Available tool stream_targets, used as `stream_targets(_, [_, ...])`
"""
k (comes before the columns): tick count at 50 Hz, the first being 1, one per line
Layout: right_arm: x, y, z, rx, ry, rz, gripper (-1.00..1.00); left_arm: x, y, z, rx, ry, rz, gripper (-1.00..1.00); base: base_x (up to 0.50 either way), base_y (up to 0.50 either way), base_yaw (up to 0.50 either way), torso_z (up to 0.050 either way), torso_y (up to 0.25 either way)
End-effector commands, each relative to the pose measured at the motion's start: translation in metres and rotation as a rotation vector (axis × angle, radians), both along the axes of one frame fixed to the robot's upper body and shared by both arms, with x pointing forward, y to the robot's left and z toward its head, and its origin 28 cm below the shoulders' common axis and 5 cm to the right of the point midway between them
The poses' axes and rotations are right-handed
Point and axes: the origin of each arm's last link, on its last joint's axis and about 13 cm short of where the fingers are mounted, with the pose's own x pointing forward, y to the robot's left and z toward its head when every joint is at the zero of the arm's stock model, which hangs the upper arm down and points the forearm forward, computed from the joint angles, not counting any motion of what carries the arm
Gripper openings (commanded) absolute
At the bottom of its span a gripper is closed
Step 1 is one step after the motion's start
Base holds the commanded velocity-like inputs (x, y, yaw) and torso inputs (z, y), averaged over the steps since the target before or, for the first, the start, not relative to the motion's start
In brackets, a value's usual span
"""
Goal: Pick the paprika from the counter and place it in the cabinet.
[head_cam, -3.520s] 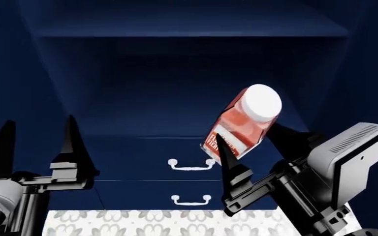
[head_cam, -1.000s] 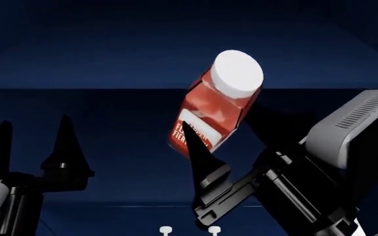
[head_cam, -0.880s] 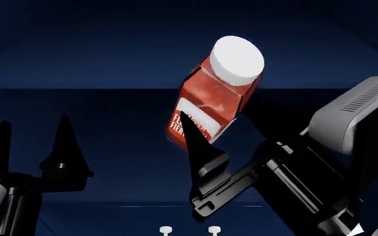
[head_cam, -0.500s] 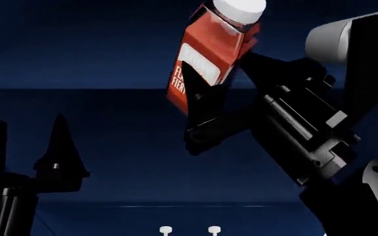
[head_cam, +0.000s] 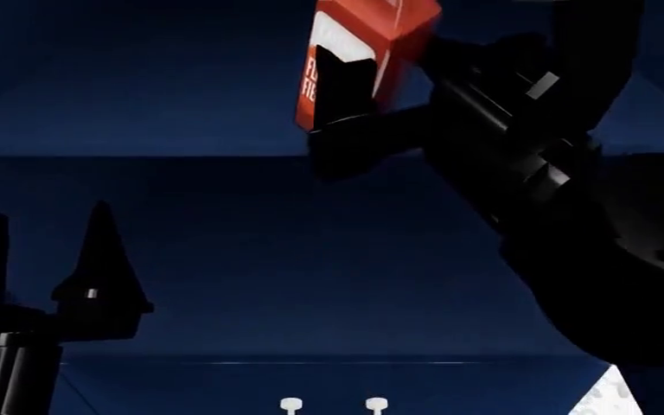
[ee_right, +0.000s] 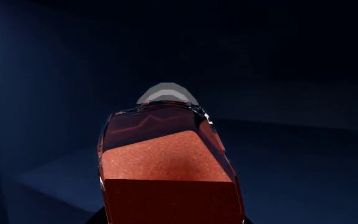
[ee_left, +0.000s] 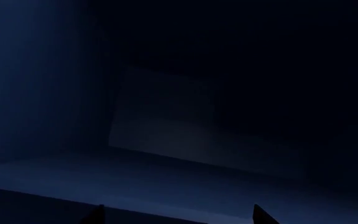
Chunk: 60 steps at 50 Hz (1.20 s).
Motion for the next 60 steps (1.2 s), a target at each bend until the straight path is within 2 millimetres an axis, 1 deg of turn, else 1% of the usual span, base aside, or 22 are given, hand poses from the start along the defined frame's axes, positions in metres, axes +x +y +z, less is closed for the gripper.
stream_targets(1, [0.018, 0.000, 0.009, -0.012, -0.001, -0.052, -1.00, -0.001, 0.000, 0.000, -0.002, 0.000, -0.002, 1.00, 0.00, 0.00, 0.00, 0.000, 0.010])
stream_targets(11, [0.040, 0.003, 0.014, -0.007, 0.025, -0.084, -1.00, 0.000, 0.001, 0.001, -0.003, -0.001, -0.002, 1.00, 0.00, 0.00, 0.00, 0.000, 0.000])
stream_targets(23, [0.059, 0.003, 0.020, 0.014, 0.051, -0.113, -1.00, 0.001, 0.002, 0.001, -0.006, 0.001, -0.002, 1.00, 0.00, 0.00, 0.00, 0.001, 0.000])
stream_targets(31, [0.070, 0.006, 0.020, 0.008, 0.130, -0.096, -1.00, 0.001, 0.002, 0.001, -0.008, 0.002, -0.002, 1.00, 0.00, 0.00, 0.00, 0.000, 0.000])
stream_targets(38, [0.082, 0.006, 0.018, 0.004, 0.190, -0.100, -1.00, 0.001, 0.003, 0.001, -0.010, 0.002, -0.002, 1.00, 0.00, 0.00, 0.00, 0.000, 0.001])
stream_targets(41, [0.091, 0.004, 0.017, 0.006, 0.212, -0.113, -1.00, 0.001, 0.003, 0.001, -0.010, 0.002, -0.002, 1.00, 0.00, 0.00, 0.00, 0.000, 0.000])
stream_targets(54, [0.118, 0.008, 0.017, -0.007, 0.231, -0.147, -1.00, 0.001, 0.003, 0.001, -0.010, 0.002, -0.002, 1.00, 0.00, 0.00, 0.00, 0.000, 0.000])
stream_targets(60, [0.126, 0.013, 0.014, -0.035, 0.240, -0.146, -1.00, 0.001, 0.003, 0.001, -0.012, 0.002, -0.001, 1.00, 0.00, 0.00, 0.00, 0.000, 0.000])
